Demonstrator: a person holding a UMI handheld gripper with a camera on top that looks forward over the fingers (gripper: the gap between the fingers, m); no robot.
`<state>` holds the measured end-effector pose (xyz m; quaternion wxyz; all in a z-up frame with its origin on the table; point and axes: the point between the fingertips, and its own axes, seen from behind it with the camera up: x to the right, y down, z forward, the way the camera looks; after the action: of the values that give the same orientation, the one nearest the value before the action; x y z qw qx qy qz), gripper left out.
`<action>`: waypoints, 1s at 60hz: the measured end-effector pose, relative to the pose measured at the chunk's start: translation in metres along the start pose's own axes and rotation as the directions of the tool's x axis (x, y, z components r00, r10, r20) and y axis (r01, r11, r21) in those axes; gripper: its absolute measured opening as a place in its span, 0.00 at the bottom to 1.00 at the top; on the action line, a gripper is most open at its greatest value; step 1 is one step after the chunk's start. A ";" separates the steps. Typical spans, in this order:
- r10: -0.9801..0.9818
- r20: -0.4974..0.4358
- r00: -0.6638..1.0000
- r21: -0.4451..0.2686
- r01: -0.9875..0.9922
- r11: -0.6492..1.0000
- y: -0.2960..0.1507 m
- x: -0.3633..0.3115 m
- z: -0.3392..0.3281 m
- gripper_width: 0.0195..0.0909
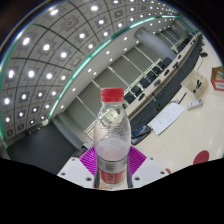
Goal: Pour water
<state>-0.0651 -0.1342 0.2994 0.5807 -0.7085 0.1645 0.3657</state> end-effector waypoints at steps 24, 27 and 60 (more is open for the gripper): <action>-0.703 -0.216 0.678 -0.201 0.674 0.711 -0.025 0.199 -0.036 0.25; -0.723 -0.210 0.658 -0.232 0.685 0.691 -0.014 0.226 -0.034 0.25; -0.625 -0.284 0.727 -0.348 0.529 0.774 0.034 0.293 -0.063 0.90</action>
<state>0.1322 -0.1465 0.0712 0.5308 -0.8467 -0.0016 0.0366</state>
